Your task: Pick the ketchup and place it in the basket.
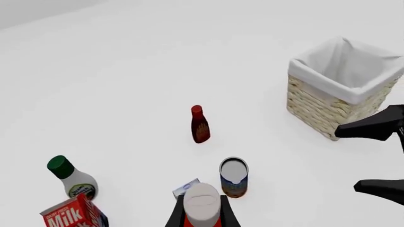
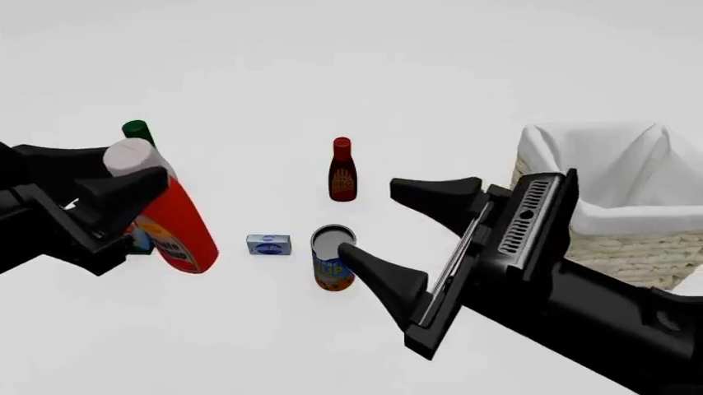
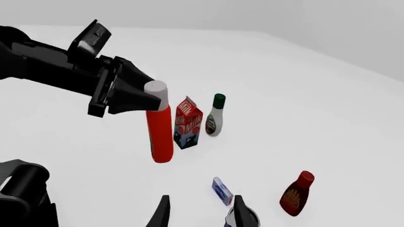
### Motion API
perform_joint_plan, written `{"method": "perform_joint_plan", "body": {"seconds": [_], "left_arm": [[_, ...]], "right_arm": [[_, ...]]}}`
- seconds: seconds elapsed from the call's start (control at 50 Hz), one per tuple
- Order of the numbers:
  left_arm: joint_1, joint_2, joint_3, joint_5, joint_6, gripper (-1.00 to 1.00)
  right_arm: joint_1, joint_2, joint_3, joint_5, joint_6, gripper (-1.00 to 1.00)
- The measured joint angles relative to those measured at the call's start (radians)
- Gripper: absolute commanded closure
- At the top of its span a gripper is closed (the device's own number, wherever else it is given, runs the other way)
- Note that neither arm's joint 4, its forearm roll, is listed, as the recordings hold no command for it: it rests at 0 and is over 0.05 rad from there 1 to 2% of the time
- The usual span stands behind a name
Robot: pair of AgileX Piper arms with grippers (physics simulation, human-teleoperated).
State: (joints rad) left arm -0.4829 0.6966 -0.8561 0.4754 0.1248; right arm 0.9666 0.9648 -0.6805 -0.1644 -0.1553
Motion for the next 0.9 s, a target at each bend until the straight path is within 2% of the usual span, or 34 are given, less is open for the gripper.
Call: {"method": "perform_joint_plan", "body": {"seconds": [0.9], "left_arm": [[-0.026, 0.02, 0.037, -0.035, -0.015, 1.0]], "right_arm": [[0.083, 0.175, -0.103, -0.045, 0.011, -1.0]]}}
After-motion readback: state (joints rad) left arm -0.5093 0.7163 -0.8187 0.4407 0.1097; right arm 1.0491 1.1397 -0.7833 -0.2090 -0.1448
